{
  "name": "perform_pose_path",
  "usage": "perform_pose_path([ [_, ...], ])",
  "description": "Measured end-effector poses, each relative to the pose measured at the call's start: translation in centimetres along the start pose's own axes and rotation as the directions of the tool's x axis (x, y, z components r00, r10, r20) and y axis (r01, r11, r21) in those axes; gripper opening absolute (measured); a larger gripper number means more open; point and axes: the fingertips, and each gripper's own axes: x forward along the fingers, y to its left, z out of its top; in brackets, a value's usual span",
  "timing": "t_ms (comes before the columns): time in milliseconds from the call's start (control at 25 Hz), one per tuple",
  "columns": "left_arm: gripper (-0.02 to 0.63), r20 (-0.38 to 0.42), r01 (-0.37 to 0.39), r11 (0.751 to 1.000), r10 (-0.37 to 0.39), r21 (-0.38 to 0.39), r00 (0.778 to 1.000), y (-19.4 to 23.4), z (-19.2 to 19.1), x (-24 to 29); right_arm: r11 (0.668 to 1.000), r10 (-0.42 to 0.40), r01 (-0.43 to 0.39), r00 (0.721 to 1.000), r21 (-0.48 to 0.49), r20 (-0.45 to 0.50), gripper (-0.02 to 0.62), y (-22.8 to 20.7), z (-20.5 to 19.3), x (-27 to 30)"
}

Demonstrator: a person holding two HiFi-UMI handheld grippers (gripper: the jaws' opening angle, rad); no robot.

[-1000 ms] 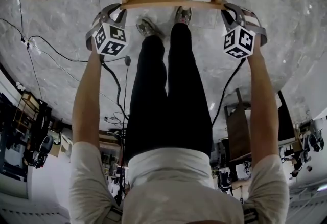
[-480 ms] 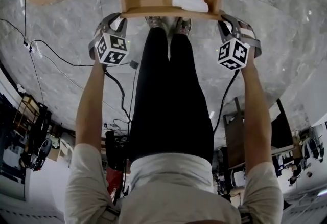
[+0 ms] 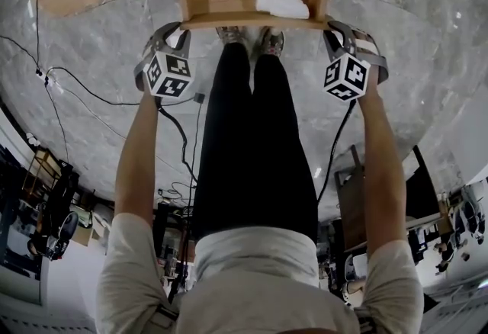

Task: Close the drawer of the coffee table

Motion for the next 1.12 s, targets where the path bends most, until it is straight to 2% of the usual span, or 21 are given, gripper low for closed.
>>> perform_pose_path([
  [440, 0.12, 0.021, -0.001, 1.0, 0.001, -0.003, 1.0, 1.5, 1.1, 0.6, 0.999, -0.038, 0.038, 0.999, 0.007, -0.019, 0.089, -2.2, 0.6, 0.4],
  [1120, 0.121, 0.014, 0.004, 1.0, -0.004, 0.001, 1.0, 2.8, 2.0, 0.9, 0.998, -0.055, 0.056, 0.998, 0.036, -0.017, 0.091, -3.2, 0.9, 0.6],
])
